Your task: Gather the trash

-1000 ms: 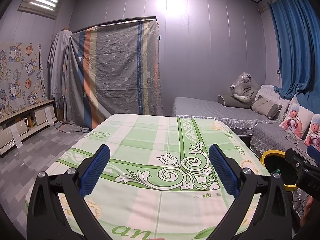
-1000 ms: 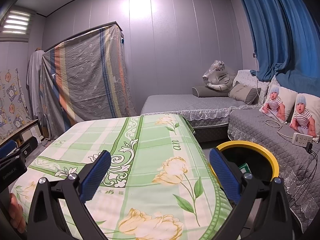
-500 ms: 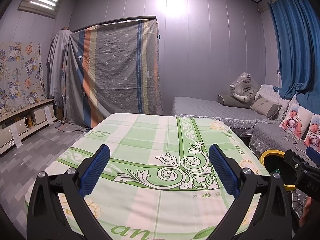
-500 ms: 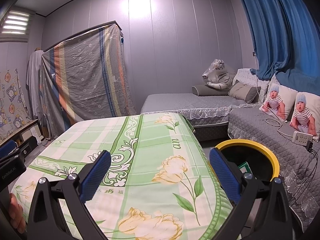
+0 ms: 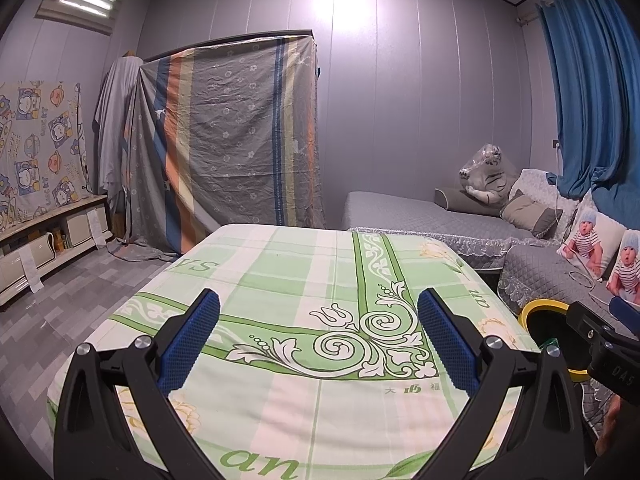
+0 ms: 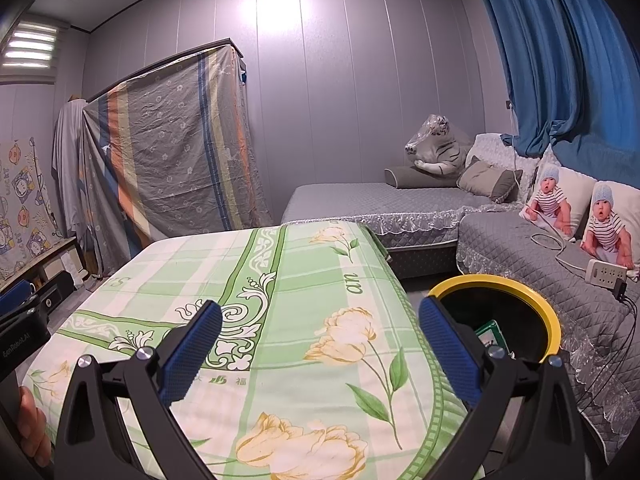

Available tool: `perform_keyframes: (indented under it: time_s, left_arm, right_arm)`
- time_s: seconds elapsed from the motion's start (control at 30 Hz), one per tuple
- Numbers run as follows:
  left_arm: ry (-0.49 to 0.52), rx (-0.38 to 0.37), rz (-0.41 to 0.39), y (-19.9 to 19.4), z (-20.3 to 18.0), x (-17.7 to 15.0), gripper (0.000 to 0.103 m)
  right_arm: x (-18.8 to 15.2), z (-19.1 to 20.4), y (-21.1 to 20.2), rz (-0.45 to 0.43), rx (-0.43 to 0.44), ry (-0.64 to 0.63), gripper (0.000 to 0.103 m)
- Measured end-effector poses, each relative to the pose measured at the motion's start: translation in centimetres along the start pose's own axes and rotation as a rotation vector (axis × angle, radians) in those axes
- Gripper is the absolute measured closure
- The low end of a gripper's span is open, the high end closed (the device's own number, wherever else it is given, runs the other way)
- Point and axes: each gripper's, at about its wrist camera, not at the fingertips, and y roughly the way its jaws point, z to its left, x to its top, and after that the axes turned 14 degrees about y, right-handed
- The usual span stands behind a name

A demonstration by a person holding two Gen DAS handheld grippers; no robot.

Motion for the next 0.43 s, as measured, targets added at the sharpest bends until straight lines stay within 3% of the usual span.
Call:
perform_keyframes:
  time_s: [0.43]
  left_arm:
    - [-0.006,0.004,0.01,-0.14,-0.12,-0.3,0.008]
  right_arm:
    - [0.0,0.02,-0.06,0.0,0.0,0.002,0.008]
